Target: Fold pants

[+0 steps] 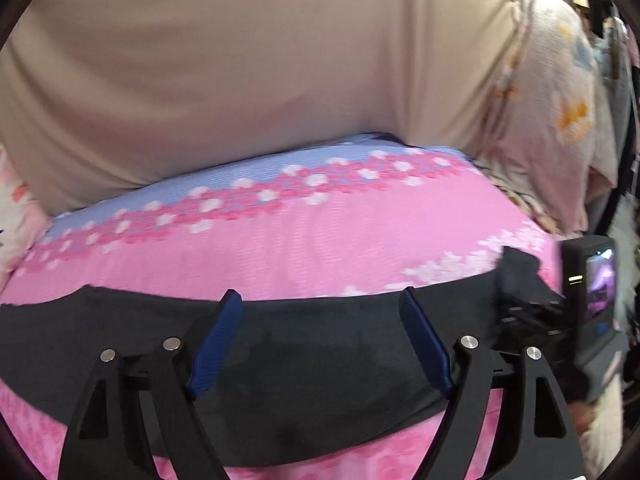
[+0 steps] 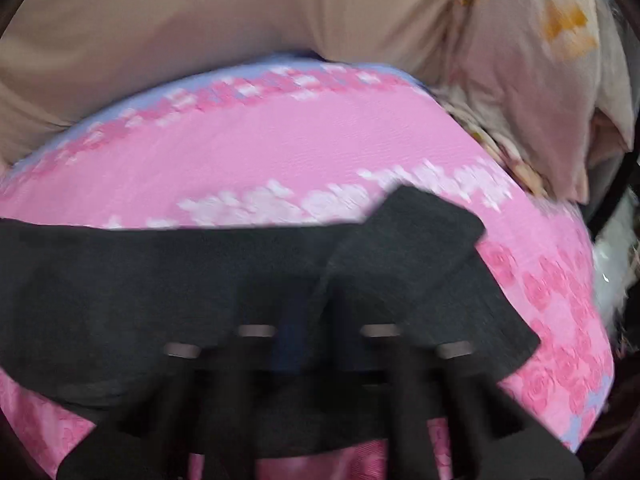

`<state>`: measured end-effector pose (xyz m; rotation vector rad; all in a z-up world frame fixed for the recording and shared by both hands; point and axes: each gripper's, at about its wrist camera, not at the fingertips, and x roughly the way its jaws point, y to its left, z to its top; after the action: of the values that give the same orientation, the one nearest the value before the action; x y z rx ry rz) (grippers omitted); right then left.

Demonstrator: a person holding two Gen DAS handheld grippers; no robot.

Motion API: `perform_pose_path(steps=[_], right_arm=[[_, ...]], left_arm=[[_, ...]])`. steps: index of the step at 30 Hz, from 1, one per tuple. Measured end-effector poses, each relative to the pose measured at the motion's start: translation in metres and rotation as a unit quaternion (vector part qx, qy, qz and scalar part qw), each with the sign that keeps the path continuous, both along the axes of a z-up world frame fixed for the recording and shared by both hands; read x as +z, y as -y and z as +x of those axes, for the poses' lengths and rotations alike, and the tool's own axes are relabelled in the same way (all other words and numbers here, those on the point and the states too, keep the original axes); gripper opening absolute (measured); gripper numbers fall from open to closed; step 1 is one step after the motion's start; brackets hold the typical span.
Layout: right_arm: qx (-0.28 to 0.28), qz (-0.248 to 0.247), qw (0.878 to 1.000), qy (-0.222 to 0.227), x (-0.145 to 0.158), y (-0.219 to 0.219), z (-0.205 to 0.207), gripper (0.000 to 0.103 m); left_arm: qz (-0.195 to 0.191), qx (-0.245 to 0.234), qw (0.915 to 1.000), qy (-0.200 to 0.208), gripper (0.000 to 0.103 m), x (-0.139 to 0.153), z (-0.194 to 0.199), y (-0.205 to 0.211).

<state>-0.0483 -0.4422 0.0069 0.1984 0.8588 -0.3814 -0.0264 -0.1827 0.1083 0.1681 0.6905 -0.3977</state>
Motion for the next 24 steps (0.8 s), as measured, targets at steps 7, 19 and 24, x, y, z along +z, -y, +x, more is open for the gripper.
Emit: perform_pose_path(steps=[7, 19, 24], right_arm=[[-0.143, 0.018, 0.990, 0.010, -0.010, 0.051, -0.097, 0.011], [-0.112, 0.152, 0.980, 0.061, -0.008, 0.081, -0.058, 0.063], [-0.110, 0.114, 0.986, 0.043, -0.010, 0.073, -0.045, 0.032]], left_arm=[[0.022, 0.093, 0.9953, -0.008, 0.081, -0.018, 0.027, -0.095], [0.027, 0.213, 0.9754, -0.048, 0.081, -0.051, 0.039, -0.216], [0.024, 0.250, 0.9659, -0.061, 0.081, -0.060, 0.042, -0.256]])
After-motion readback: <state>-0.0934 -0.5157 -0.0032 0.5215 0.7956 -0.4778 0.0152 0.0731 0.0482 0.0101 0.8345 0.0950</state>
